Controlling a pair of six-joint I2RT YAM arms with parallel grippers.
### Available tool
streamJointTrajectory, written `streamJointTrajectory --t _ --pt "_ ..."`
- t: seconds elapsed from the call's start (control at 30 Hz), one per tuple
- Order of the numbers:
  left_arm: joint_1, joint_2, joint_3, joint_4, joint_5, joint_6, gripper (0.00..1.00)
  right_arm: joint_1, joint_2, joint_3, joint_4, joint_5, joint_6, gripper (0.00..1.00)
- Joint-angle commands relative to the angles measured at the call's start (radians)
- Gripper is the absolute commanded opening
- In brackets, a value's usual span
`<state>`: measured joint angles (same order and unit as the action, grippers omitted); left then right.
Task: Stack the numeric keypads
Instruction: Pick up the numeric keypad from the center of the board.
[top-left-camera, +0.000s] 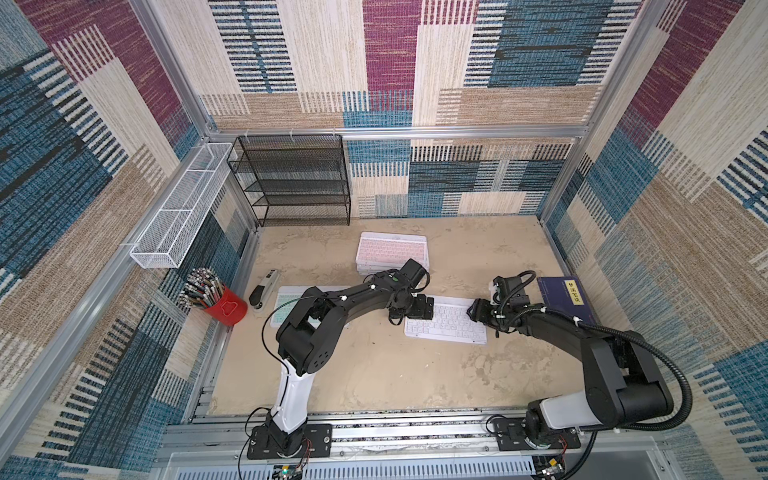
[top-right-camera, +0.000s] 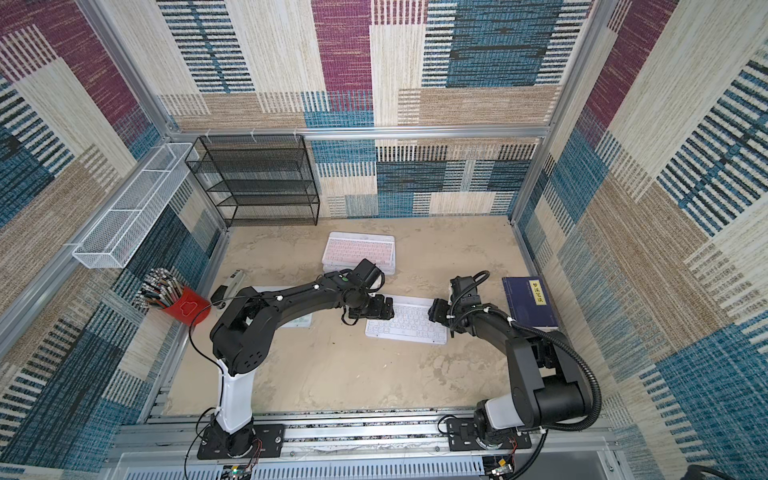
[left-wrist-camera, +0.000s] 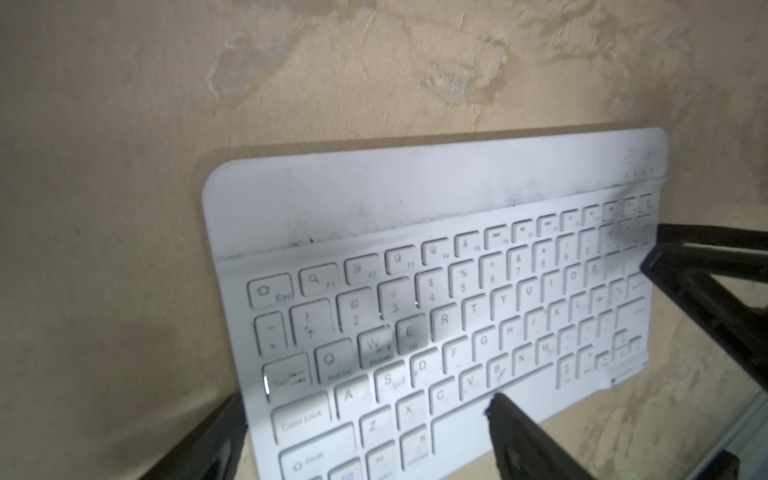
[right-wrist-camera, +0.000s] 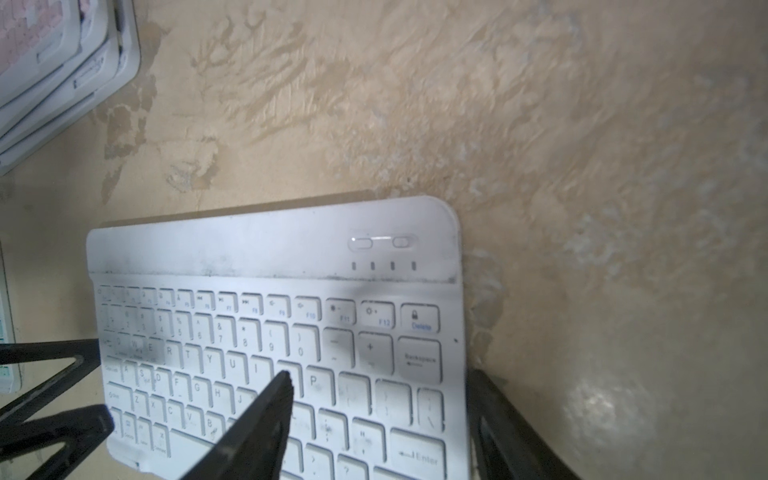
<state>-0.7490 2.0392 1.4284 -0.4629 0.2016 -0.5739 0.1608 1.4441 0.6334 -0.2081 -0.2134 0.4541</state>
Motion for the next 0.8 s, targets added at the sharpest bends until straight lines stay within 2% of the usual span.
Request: streamJointTrajectory --t 0.0,0.17,0.47,0.77 --pt "-0.001 0.014 -0.031 0.016 0.084 -0.029 0.94 -0.012 0.006 -0.026 -0.003 -0.152 0.016 0.68" --pt "0.003 0.006 -0.056 0.035 0.085 -0.035 0.93 -0.086 -0.012 -0.112 0.173 -0.373 0.061 0.67" --pt "0.013 0.004 -0.089 0.061 0.09 -0.044 0.93 -0.138 -0.065 -0.162 0.278 -0.527 0.094 0.64" --pt "0.025 0.003 -0.122 0.096 0.109 -0.056 0.92 -0.185 -0.083 -0.248 0.496 -0.708 0.216 0.62"
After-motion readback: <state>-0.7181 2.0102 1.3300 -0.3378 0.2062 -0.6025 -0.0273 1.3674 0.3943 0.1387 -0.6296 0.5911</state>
